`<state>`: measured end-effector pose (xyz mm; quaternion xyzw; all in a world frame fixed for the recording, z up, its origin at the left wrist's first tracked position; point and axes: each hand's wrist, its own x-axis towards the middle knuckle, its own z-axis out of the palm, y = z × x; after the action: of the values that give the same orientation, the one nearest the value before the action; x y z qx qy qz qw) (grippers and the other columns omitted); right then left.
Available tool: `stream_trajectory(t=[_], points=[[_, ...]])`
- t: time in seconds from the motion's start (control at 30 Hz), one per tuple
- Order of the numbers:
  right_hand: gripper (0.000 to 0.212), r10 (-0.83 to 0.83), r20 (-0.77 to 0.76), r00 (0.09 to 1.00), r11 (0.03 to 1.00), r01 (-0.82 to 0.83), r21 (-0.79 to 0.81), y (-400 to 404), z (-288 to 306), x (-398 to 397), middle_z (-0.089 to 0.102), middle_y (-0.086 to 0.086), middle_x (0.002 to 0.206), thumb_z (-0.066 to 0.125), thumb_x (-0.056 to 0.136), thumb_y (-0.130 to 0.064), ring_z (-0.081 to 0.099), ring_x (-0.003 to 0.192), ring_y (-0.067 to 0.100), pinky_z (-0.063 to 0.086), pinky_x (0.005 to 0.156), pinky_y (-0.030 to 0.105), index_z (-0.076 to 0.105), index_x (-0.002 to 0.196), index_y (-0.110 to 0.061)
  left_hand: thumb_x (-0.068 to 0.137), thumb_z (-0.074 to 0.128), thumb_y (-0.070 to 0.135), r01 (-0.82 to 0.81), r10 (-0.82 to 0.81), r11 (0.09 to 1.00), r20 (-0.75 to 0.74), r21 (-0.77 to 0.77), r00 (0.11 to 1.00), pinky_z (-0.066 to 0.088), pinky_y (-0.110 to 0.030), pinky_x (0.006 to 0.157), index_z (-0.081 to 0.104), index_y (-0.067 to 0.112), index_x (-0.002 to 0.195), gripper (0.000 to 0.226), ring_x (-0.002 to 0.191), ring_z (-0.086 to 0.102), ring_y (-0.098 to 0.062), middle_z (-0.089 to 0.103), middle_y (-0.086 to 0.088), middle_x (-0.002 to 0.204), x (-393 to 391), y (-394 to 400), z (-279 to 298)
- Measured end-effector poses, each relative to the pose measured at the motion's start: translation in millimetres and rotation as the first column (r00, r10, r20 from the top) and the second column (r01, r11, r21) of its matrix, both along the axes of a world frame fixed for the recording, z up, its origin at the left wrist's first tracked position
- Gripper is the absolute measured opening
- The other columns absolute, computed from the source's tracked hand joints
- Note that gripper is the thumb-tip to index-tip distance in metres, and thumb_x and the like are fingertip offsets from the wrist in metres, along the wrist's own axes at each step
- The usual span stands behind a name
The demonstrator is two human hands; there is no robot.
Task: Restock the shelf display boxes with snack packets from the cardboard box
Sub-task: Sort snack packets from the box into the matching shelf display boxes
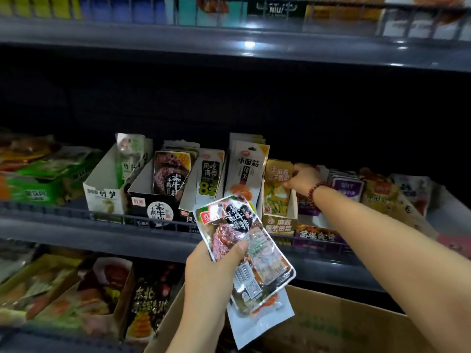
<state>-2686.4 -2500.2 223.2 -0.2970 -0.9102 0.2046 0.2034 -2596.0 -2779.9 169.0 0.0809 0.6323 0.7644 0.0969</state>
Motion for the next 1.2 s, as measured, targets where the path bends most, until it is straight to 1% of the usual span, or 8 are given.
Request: stream_trajectory(t=[0.13,0.37,0.57,0.67,0.77,0.9,1.03,1.2], points=[[0.052,0.0,-0.093,0.996,1.0,-0.002,-0.021,-2,-3,2,0.062,0.006,0.116,0.075,0.079,-0.016,0.06,0.105,0.024,0.047,0.078,0.027,0.054,0.127,-0.013,0.084,0.073,0.011,0.014,-0.014,1.0,0.024,0.016,1.0,0.056,-0.039,0.078,0.071,0.021,0.087,0.01,0.08,0.073,-0.017,0.076,0.006,0.082,1,2,0],[0.043,0.023,-0.335,0.942,0.999,-0.038,-0.036,-21,5,30,0.053,-0.007,0.079,0.069,0.085,-0.014,0.055,0.074,0.011,0.037,0.053,0.019,0.051,0.124,-0.013,0.083,0.073,0.008,0.037,-0.039,0.999,0.055,0.031,0.998,0.057,-0.041,0.077,0.071,0.015,0.086,0.008,0.077,0.073,-0.021,0.076,0.001,0.081,3,1,1],[0.007,0.299,-0.228,0.927,0.89,-0.357,-0.285,-71,13,90,0.062,-0.005,0.082,0.058,0.092,-0.028,0.054,0.062,0.006,0.042,0.049,0.011,0.063,0.094,-0.023,0.075,0.079,0.005,0.069,-0.072,0.997,0.07,0.039,0.995,0.056,-0.034,0.064,0.071,0.014,0.085,0.015,0.07,0.074,-0.02,0.076,-0.001,0.078,11,3,7],[0.02,0.391,-0.183,0.902,0.811,-0.432,-0.395,-97,12,124,0.061,-0.006,0.077,0.052,0.093,-0.037,0.055,0.058,0.003,0.045,0.052,0.016,0.061,0.086,-0.022,0.071,0.082,0.006,0.066,-0.069,0.997,0.073,0.044,0.995,0.058,-0.039,0.069,0.072,0.014,0.087,0.02,0.073,0.074,-0.023,0.076,-0.001,0.078,16,6,7],[0.034,0.434,-0.109,0.894,0.775,-0.432,-0.462,-112,1,154,0.064,-0.007,0.091,0.058,0.08,-0.051,0.061,0.072,0.002,0.049,0.061,0.016,0.052,0.105,-0.027,0.068,0.084,0.006,0.083,-0.087,0.995,0.081,0.058,0.993,0.059,-0.043,0.072,0.072,0.013,0.088,0.025,0.076,0.074,-0.027,0.076,-0.005,0.079,22,9,8],[0.034,0.315,-0.168,0.934,0.75,-0.354,-0.559,-113,-17,180,0.071,0.01,0.096,0.075,0.075,-0.027,0.07,0.086,0.021,0.058,0.079,0.037,0.059,0.099,-0.011,0.06,0.083,0.026,0.19,-0.2,0.978,0.113,0.091,0.973,0.057,-0.052,0.083,0.072,0.015,0.099,0.042,0.085,0.073,-0.03,0.076,-0.008,0.089,28,13,9],[0.026,0.1,-0.298,0.949,0.663,-0.287,-0.691,-105,-17,193,0.074,0.01,0.088,0.072,0.08,-0.01,0.072,0.079,0.023,0.059,0.07,0.037,0.057,0.099,-0.002,0.084,0.066,0.019,0.346,-0.383,0.916,0.189,0.203,0.904,0.053,-0.051,0.089,0.066,0.009,0.113,0.031,0.094,0.071,-0.033,0.074,-0.014,0.102,29,14,11],[0.017,-0.074,-0.363,0.929,0.72,-0.202,-0.664,-96,-10,198,0.073,0.006,0.091,0.066,0.086,-0.014,0.072,0.08,0.021,0.058,0.078,0.043,0.059,0.102,-0.013,0.097,0.053,0.008,0.236,-0.257,0.963,0.184,0.13,0.949,0.056,-0.046,0.076,0.065,0.008,0.107,0.016,0.084,0.073,-0.031,0.076,-0.012,0.094,23,11,6]])
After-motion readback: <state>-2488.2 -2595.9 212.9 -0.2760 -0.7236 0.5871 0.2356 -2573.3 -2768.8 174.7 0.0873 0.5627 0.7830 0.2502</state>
